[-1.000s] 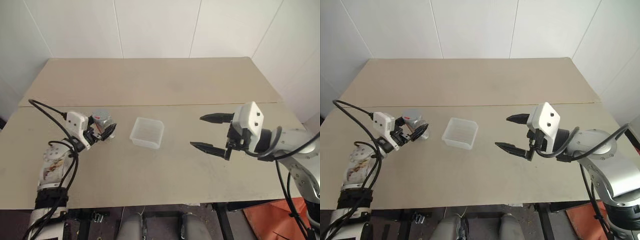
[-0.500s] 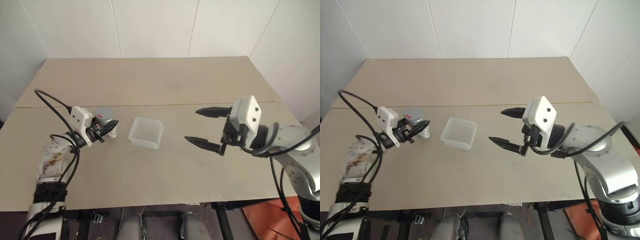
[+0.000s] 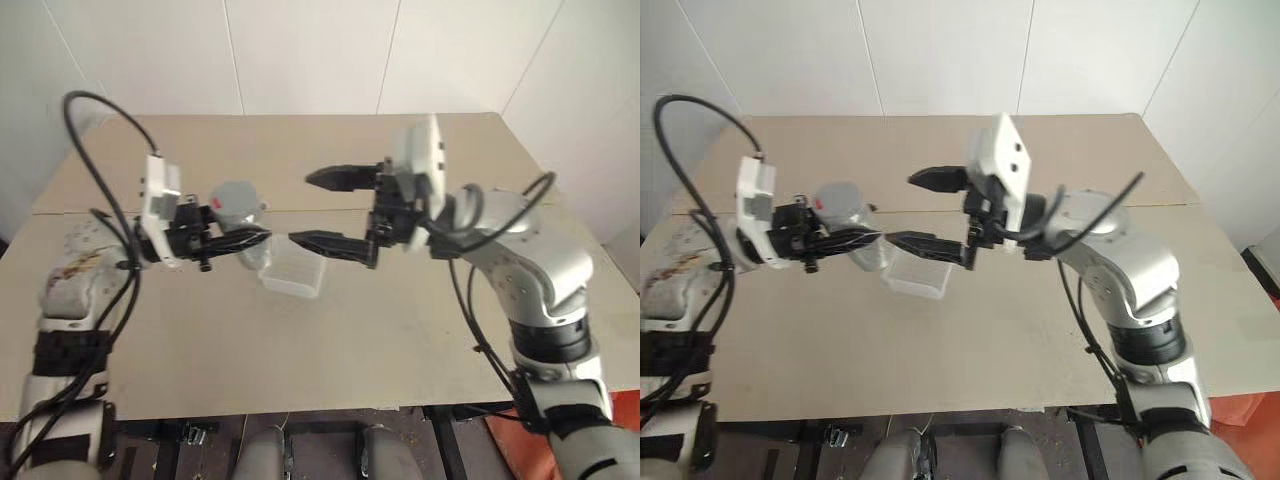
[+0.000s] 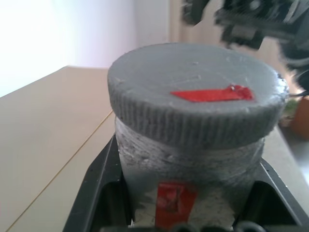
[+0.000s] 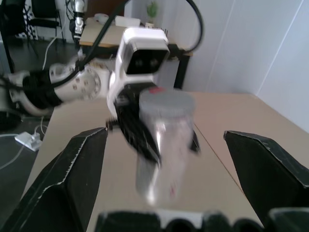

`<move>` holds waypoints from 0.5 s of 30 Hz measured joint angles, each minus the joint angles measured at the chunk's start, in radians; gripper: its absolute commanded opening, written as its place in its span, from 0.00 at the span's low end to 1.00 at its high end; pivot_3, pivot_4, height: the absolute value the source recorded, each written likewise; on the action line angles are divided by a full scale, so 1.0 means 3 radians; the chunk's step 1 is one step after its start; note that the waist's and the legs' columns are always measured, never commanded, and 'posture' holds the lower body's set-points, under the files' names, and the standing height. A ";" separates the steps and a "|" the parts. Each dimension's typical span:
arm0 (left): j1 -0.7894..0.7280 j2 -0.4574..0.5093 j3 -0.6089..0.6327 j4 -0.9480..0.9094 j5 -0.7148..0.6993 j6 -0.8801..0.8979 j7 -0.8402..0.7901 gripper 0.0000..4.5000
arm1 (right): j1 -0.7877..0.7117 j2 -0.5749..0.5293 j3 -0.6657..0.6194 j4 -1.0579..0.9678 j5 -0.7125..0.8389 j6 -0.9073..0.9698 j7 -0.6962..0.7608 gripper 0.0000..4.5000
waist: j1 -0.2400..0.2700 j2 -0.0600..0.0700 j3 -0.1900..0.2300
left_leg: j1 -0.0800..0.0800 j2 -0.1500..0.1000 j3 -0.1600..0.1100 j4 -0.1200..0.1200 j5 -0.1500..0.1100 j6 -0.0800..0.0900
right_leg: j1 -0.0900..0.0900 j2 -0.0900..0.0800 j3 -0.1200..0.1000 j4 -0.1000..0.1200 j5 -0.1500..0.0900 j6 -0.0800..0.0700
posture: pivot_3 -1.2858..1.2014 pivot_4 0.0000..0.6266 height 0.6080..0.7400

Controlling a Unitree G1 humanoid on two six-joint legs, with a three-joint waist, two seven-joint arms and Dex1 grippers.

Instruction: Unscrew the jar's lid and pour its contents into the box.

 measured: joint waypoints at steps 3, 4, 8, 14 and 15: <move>-0.0123 -0.0116 -0.0135 0.0180 0.0116 -0.0100 -0.0082 0.44 | -0.0076 0.0092 0.0098 0.0070 -0.0084 0.0073 -0.0086 1.00 | -0.0008 0.0000 0.0000 | -0.0003 0.0000 0.0005 0.0000 0.0001 -0.0002 | -0.0002 0.0001 0.0000 -0.0002 0.0000 0.0000 | 0.52 0.24 1.00; -0.0152 -0.0158 -0.0173 0.0257 0.0159 -0.0153 -0.0113 0.44 | -0.0094 0.0125 0.0105 0.0105 -0.0112 0.0087 -0.0124 1.00 | -0.0013 0.0000 0.0000 | -0.0003 0.0000 0.0006 0.0000 0.0002 -0.0002 | -0.0002 0.0001 0.0000 -0.0002 0.0000 0.0001 | 0.52 0.24 1.00; -0.0271 -0.0294 -0.0224 0.0443 0.0249 -0.0238 -0.0178 0.44 | -0.0206 0.0246 0.0155 0.0236 -0.0232 0.0187 -0.0258 1.00 | -0.0029 0.0000 0.0000 | -0.0004 0.0001 0.0006 0.0000 0.0002 -0.0003 | -0.0004 0.0002 -0.0001 0.0000 0.0000 0.0001 | 0.52 0.24 1.00; -0.0357 -0.0327 -0.0246 0.0543 0.0318 -0.0349 -0.0285 0.44 | -0.0254 0.0289 0.0213 0.0378 -0.0394 0.0233 -0.0347 1.00 | -0.0034 0.0000 0.0000 | -0.0005 0.0002 0.0002 0.0000 0.0002 -0.0002 | -0.0005 0.0002 0.0000 0.0000 0.0000 0.0001 | 0.52 0.24 1.00; -0.0357 -0.0327 -0.0247 0.0556 0.0326 -0.0350 -0.0292 0.44 | -0.0254 0.0290 0.0213 0.0379 -0.0398 0.0233 -0.0343 1.00 | -0.0034 0.0000 0.0000 | -0.0005 0.0002 0.0001 0.0000 0.0002 -0.0003 | -0.0006 0.0003 0.0000 0.0000 0.0000 0.0001 | 0.52 0.24 1.00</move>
